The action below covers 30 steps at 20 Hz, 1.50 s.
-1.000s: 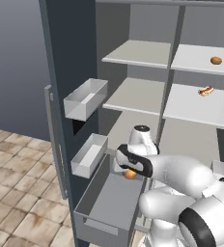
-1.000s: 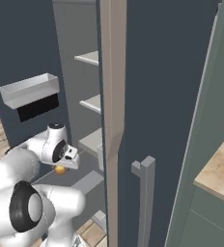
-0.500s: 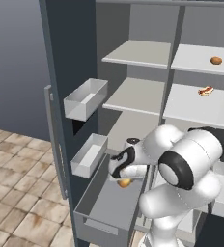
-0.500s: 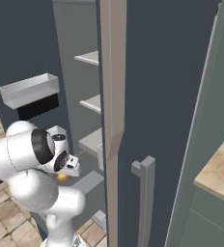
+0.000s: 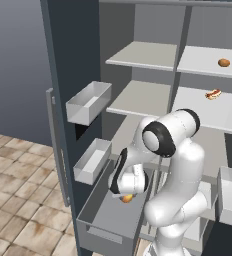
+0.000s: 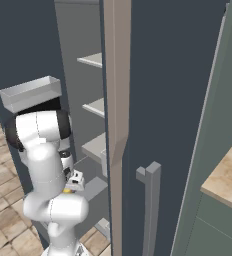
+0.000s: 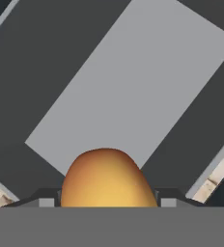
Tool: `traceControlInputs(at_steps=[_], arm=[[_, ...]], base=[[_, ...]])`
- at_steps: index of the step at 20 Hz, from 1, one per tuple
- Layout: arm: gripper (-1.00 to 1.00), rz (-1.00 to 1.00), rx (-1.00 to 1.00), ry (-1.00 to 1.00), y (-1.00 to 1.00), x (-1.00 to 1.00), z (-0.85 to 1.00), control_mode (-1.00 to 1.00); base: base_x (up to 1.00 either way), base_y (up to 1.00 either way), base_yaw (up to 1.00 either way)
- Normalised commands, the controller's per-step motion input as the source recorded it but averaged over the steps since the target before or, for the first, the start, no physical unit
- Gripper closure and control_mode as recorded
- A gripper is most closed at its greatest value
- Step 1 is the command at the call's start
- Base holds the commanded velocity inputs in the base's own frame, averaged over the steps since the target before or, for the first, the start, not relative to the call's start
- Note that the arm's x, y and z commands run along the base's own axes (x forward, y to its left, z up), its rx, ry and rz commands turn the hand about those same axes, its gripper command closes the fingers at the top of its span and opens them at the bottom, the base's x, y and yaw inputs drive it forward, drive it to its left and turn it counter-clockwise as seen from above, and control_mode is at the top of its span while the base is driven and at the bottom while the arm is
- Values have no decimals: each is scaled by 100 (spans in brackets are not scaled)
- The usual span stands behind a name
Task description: Take the tangerine and mango from the fridge shelf and place them in the freezer drawer to begin freezing them.
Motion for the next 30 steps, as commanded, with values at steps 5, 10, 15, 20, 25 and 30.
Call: traceControlInputs(at_steps=[5, 10, 15, 20, 25, 30], arm=[[100, 3, 0, 0, 12, 32, -53, -100], [100, 2, 0, 0, 11, 30, -72, -100], [100, 2, 0, 0, 7, 41, -61, -100], [100, 2, 0, 0, 8, 38, -51, -100], [-100, 1, 0, 2, 22, 43, -48, -100], [-100, 0, -4, 0, 21, 18, 0, -100]], base=[[0, 0, 0], [0, 0, 0], [0, 0, 0], [0, 0, 0], [0, 0, 0], [0, 0, 0]])
